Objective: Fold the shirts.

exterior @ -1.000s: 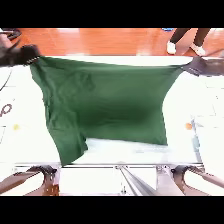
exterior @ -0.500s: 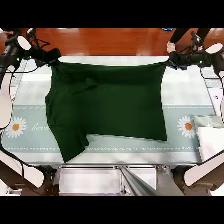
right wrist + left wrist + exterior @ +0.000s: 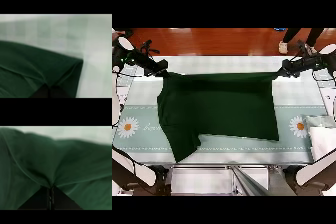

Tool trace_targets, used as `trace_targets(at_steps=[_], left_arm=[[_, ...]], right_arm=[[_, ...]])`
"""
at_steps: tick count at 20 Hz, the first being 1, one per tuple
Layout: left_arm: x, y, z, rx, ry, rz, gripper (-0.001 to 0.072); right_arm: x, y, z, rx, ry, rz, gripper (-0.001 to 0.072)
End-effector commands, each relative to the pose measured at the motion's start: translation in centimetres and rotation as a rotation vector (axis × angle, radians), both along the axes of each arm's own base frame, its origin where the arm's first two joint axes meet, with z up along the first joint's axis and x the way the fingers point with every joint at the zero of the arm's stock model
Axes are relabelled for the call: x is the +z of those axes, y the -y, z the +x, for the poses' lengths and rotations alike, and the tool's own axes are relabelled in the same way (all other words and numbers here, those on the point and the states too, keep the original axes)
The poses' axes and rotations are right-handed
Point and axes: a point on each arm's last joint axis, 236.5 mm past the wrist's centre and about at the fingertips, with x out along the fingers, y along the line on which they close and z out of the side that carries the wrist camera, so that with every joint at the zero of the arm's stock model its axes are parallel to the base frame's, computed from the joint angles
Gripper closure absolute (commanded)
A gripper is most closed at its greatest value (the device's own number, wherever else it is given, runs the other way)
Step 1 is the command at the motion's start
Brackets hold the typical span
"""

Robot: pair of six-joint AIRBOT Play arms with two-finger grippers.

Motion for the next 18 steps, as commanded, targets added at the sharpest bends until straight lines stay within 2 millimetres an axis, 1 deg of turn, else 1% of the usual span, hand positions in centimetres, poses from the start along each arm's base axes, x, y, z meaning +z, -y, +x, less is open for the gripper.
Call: trace_targets(at_steps=[1, 4, 7, 10, 12, 14, 16, 18], left_arm=[[-0.6, 0.7, -3.5, -0.094, -0.121, -0.040, 0.0689], [-1.5, 0.6, -5.8, -0.134, -0.207, -0.038, 0.0689], [-2.5, 0.0, -6.9, -0.137, -0.253, -0.012, 0.0689], [-2.9, -1.3, -7.4, -0.138, -0.274, 0.043, 0.0689], [-2.9, -1.6, -7.4, -0.133, -0.274, 0.046, 0.0689], [-3.0, -1.8, -7.4, -0.129, -0.276, 0.045, 0.0689], [-3.1, -1.9, -7.4, -0.127, -0.278, 0.044, 0.0689], [-3.3, -2.0, -7.5, -0.123, -0.282, 0.042, 0.0689]], right_arm=[[-1.2, 0.3, -4.3, 0.104, -0.159, -0.058, 0.0692], [-1.9, 0.6, -5.2, 0.121, -0.200, -0.115, 0.0692], [-2.5, 1.4, -6.0, 0.109, -0.250, -0.156, 0.0692], [-2.6, 1.6, -6.5, 0.119, -0.270, -0.166, 0.0692], [-2.7, 1.9, -6.5, 0.114, -0.276, -0.177, 0.0691], [-2.9, 1.6, -6.6, 0.117, -0.283, -0.172, 0.0691], [-3.7, 1.1, -7.0, 0.122, -0.300, -0.167, 0.0691], [-4.9, 0.6, -8.0, 0.127, -0.333, -0.157, 0.0691]])
